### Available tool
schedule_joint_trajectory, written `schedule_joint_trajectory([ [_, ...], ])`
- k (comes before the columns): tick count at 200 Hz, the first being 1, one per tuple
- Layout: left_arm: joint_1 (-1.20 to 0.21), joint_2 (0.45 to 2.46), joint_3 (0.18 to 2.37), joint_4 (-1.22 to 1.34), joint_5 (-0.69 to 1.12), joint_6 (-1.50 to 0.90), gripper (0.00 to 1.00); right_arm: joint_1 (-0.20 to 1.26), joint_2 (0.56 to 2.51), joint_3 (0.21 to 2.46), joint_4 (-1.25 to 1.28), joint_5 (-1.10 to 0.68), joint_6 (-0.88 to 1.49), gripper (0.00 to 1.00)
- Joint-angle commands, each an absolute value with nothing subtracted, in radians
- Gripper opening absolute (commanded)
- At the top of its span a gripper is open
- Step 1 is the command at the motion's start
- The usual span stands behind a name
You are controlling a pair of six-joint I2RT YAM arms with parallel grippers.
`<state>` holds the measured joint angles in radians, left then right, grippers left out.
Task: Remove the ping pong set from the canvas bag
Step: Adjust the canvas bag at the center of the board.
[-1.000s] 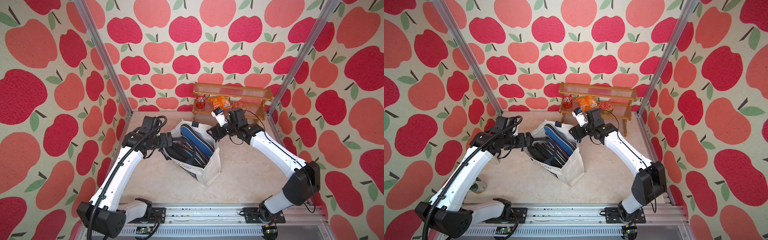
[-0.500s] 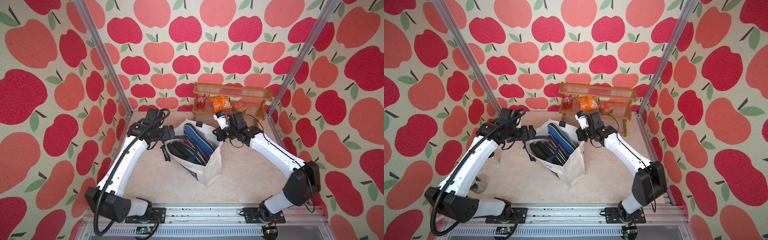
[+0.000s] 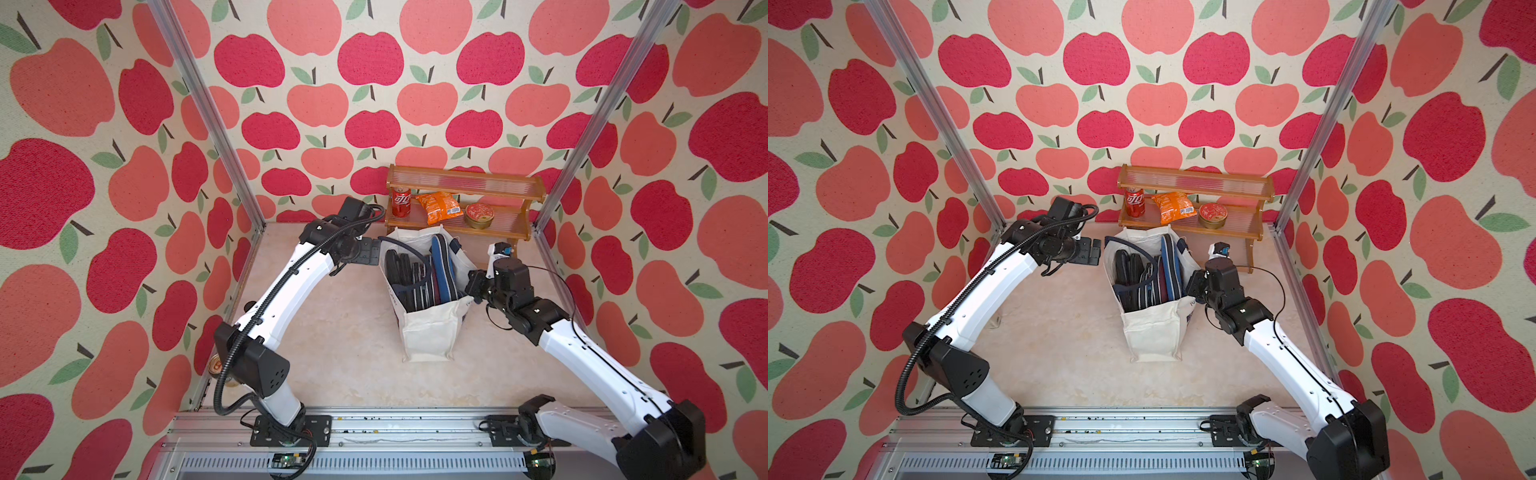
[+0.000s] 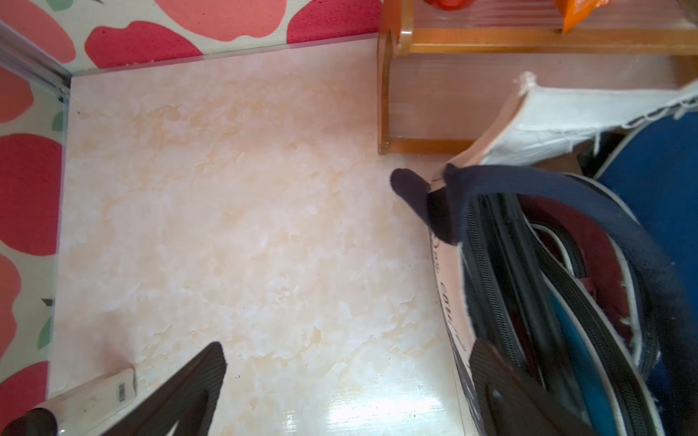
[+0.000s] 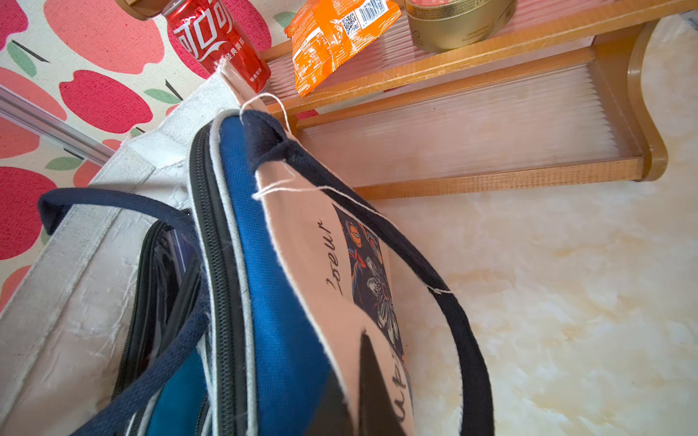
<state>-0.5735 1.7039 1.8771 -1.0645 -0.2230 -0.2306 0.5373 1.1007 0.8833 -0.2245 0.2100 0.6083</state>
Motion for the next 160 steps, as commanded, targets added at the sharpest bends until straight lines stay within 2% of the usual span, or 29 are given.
schedule_joint_trajectory([
  [1, -0.69, 1.777, 1.955, -1.149, -0.403, -0.092, 1.0, 0.555, 1.099, 0.897, -0.104, 0.284, 0.616, 0.0],
  [22, -0.774, 1.837, 1.999, -1.171, -0.492, -0.008, 0.99, 0.557, 1.109, 0.893, -0.109, 0.281, 0.613, 0.0],
  [41, -0.815, 1.834, 1.984, -1.139, -0.499, 0.049, 1.0, 0.556, 1.114, 0.893, -0.113, 0.275, 0.603, 0.0],
  [125, -0.869, 1.669, 1.833, -0.968, -0.322, 0.164, 1.0, 0.546, 1.127, 0.909, -0.155, 0.265, 0.572, 0.0],
  [160, -0.907, 1.658, 1.798, -0.985, -0.298, 0.202, 0.99, 0.54, 1.134, 0.916, -0.159, 0.258, 0.567, 0.0],
])
